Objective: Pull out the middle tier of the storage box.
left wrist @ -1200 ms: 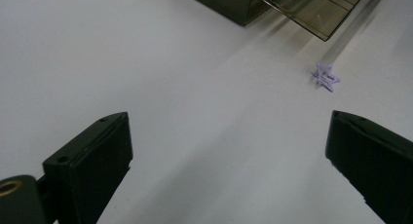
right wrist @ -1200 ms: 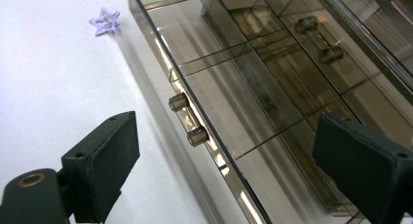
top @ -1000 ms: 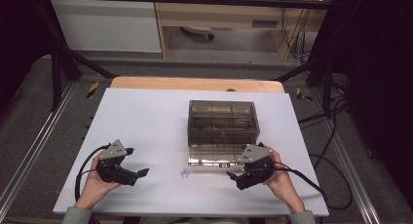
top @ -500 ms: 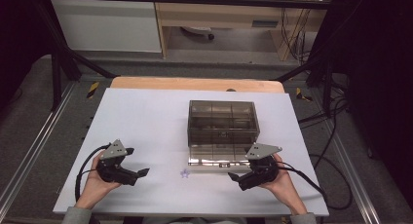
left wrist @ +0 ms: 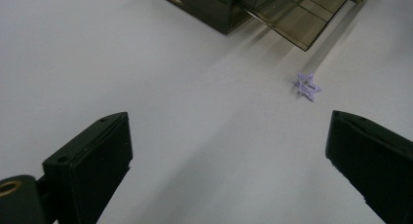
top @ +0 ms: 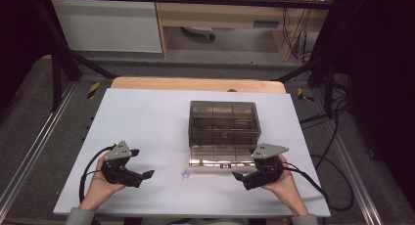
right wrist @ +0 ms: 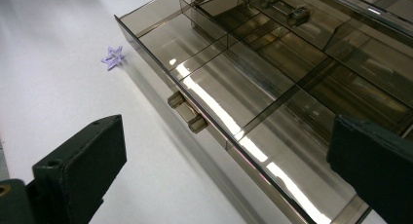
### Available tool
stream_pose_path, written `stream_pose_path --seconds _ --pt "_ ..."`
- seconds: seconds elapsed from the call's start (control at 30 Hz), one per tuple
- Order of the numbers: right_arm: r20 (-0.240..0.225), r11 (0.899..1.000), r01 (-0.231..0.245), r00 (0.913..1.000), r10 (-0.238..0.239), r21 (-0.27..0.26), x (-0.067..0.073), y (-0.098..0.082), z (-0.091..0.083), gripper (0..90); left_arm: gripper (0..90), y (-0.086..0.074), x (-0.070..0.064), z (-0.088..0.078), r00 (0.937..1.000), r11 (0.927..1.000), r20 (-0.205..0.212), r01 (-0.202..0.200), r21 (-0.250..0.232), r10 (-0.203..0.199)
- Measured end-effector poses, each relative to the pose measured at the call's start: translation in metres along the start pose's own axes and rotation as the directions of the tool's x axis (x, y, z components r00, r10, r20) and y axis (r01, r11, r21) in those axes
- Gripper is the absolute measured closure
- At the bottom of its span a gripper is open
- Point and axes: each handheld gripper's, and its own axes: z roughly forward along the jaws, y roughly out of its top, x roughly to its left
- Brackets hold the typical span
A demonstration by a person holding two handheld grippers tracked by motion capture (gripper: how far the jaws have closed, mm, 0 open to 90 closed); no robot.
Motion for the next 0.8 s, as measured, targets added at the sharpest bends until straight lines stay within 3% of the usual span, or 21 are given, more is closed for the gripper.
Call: stream_pose_path --seconds 0.8 --pt "0.022 0.998 -0.039 0.999 0.04 -0.039 -0.006 -0.009 -0.011 1.0 2.9 0.016 -0.02 0.023 0.9992 0.9994 0.033 -0.024 0.026 0.023"
